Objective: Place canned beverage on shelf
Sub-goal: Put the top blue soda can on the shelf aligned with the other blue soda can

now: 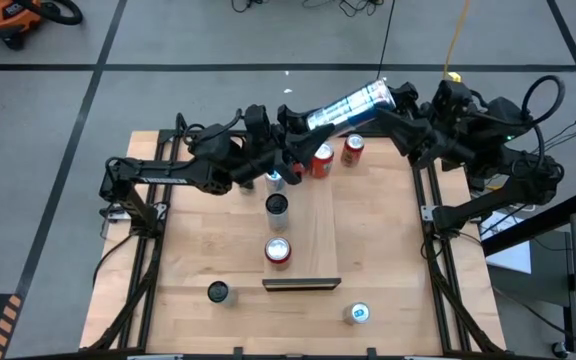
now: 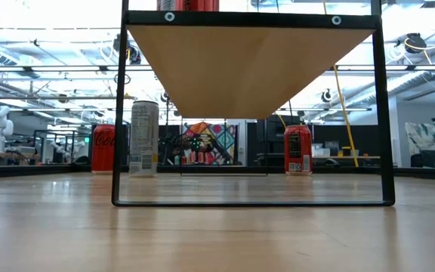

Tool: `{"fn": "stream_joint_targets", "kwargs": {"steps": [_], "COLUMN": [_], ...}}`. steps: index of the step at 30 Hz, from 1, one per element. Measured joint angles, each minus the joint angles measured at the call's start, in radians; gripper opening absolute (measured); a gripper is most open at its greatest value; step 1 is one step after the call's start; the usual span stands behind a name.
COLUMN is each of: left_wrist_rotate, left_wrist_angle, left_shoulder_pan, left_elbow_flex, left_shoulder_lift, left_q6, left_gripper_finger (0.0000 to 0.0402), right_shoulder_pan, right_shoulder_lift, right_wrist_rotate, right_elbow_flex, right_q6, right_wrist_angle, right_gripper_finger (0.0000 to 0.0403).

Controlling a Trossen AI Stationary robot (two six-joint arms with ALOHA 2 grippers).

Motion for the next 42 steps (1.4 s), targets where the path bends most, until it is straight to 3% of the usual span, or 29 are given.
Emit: {"fn": "stream_joint_targets", "kwargs": {"steps": [11,17,28,34,42], "left_wrist_rotate": [0.003,0.002,-0.006,-0.006,-0.009], "left_wrist_angle": [-0.015,-0.045,-0.076,-0.302,-0.726], "left_shoulder_pan": [-0.001,-0.006,-0.007,-0.014,-0.014], "left_elbow_flex": [0.000,0.001,0.000,-0.001,-0.001], "left_shoulder_lift": [0.000,0.000,-0.007,-0.100,-0.261], "left_q6": [0.021,0.048,0.047,0.007,-0.118], "left_gripper_finger": [0.0238,0.0247,0.0378,0.0395,0.0396], "right_shoulder_pan": [0.000,-0.006,-0.019,-0.048,-0.095], "right_shoulder_lift": [-0.002,-0.002,-0.004,-0.032,-0.081], "right_wrist_rotate": [0.030,0.022,0.022,0.021,-0.003], "right_elbow_flex": [0.000,0.000,0.000,0.000,0.001], "right_q6": [-0.001,-0.004,-0.011,-0.022,-0.056], "right_wrist_angle": [-0.020,-0.028,-0.029,-0.052,-0.281], "right_gripper_finger": [0.0242,0.0210,0.0212,0.0212,0.0212]}}
